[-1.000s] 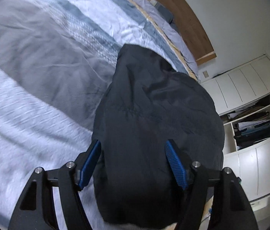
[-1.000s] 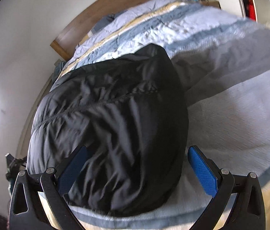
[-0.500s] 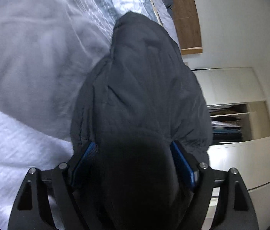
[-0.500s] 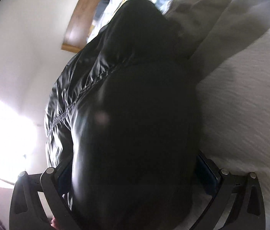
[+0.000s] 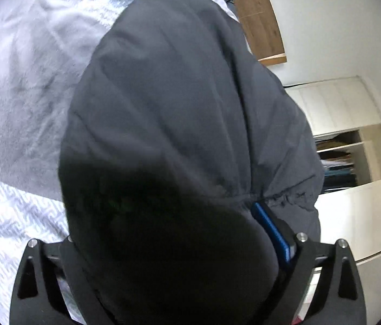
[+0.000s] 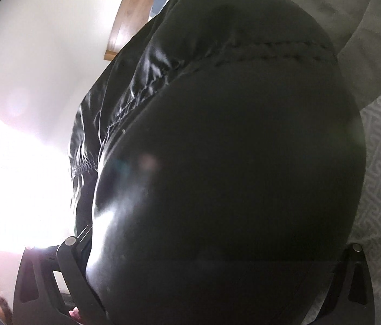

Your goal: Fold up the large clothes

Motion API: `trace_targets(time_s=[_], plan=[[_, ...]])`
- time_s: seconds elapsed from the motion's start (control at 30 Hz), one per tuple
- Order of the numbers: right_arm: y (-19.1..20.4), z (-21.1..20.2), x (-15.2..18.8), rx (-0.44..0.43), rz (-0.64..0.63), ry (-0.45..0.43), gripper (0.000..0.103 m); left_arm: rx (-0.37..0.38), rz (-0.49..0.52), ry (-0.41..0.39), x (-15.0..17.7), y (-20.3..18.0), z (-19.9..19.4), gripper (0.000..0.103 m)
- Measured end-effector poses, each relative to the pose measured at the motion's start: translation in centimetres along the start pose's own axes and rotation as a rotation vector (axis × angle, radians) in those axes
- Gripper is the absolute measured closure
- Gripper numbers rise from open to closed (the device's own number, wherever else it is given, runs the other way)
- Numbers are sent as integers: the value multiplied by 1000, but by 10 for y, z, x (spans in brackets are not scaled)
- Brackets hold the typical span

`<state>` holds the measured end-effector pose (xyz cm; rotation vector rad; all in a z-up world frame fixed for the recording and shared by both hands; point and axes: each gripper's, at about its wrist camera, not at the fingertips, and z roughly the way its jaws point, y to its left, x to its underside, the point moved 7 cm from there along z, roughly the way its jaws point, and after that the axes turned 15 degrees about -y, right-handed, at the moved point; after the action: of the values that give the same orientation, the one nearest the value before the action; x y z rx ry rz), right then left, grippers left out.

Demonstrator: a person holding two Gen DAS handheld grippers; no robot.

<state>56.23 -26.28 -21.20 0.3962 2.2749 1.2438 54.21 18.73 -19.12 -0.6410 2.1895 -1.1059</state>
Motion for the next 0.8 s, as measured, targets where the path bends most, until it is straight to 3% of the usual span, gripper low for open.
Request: trace_targets(time_s=[0.07,0.13,0.2,0.23,0.3,0.4,0.53,0.8], plan=[[2,2,-1,24,3,0,0,-16,22,-19,1,-8,-2,19],[9,4,-2,44,-9,-11,2,-18,33,-34,0,-18,-5,43],[17,4,-3,31,-13,-26,24,-13,53,-45,-3,-31,-8,59],[22,4,-6,24,-10,-37,29,-9,67,-53,-5,-40,-10,65],[33,2,-10,9,-13,-54,48,-1,95,-68,-8,-58,-11,70],[60,-3,-18,-6,-72,-77,62,23,117,-95,-10,-80,-25,76],[113,-18,-27,-22,-195,-105,71,52,183,-131,-13,-127,-35,81],[212,-59,-30,-90,-375,-168,78,157,269,-205,-2,-211,-117,82]])
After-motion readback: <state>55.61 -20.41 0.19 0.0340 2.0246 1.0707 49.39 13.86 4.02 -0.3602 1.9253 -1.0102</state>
